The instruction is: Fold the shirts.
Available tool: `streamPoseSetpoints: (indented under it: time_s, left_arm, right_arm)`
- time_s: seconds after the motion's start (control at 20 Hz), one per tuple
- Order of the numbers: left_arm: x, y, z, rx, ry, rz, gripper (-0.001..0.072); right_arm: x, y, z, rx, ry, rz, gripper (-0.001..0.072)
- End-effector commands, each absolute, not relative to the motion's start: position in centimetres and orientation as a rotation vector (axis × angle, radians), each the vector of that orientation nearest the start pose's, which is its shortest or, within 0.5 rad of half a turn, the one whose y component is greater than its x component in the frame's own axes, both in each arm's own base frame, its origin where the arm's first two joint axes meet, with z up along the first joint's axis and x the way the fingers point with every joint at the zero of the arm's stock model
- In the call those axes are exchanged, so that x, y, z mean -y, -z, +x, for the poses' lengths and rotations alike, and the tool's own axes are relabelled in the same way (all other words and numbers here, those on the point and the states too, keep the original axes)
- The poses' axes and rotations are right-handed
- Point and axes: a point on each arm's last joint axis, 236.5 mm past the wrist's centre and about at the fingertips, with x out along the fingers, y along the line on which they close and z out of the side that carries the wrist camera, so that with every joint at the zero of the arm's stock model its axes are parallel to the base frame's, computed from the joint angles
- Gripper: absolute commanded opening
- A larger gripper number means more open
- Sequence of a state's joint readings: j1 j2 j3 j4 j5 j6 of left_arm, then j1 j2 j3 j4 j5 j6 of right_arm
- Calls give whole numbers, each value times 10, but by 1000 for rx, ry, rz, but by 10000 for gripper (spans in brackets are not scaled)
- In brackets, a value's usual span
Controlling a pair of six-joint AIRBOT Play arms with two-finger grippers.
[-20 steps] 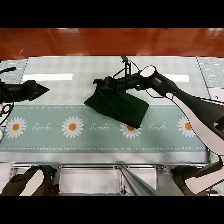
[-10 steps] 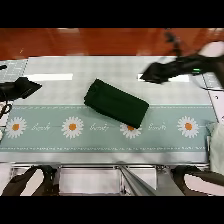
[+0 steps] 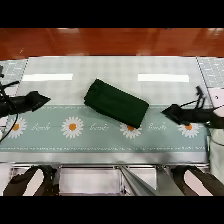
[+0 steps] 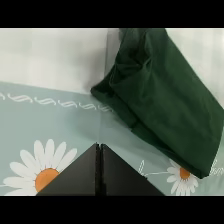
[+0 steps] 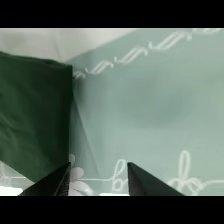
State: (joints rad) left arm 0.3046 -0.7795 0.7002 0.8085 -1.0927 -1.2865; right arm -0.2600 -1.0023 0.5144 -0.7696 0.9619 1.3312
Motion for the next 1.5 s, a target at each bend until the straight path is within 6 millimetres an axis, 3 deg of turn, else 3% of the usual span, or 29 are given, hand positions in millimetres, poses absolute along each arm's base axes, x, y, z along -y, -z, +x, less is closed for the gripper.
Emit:
streamPoseSetpoints:
  time_s: [0.0, 0.25, 0.45, 0.5, 0.55, 0.6, 0.75, 0.85, 0.95, 1.05, 1.2, 1.45]
  left_arm:
    - [58, -57, 311, -930, 257, -628, 17]
    - [58, -58, 312, -922, 257, -633, 17]
    - [58, -58, 312, -922, 257, -633, 17]
    - [58, -58, 312, -922, 257, -633, 17]
    - [58, -58, 312, -922, 257, -633, 17]
    - [58, -58, 312, -921, 256, -633, 17]
    - [56, -59, 314, -912, 250, -633, 17]
    - [56, -59, 315, -909, 248, -632, 17]
    - [56, -59, 315, -910, 248, -632, 17]
    - [56, -59, 315, -910, 249, -633, 16]
    - [56, -59, 314, -912, 250, -633, 17]
    - [61, -57, 308, -941, 270, -634, 17]
  right_arm:
    - [-108, 84, 294, -1229, -206, 1026, 419]
    - [-171, 105, 313, -1365, -321, 1055, 418]
    - [-213, 97, 335, -1387, -415, 1009, 387]
    - [-221, 89, 342, -1373, -445, 993, 271]
    - [-230, 76, 350, -1349, -490, 968, 86]
    - [-241, 60, 358, -1317, -558, 923, 25]
    - [-269, 8, 382, -1251, -694, 754, 24]
    - [-274, -30, 403, -1203, -706, 584, 24]
    - [-263, -73, 425, -1140, -674, 433, 24]
    - [-232, -116, 444, -1088, -594, 325, 24]
    - [-161, -169, 457, -1053, -450, 252, 24]
    - [-31, -220, 444, -1002, -227, 357, 24]
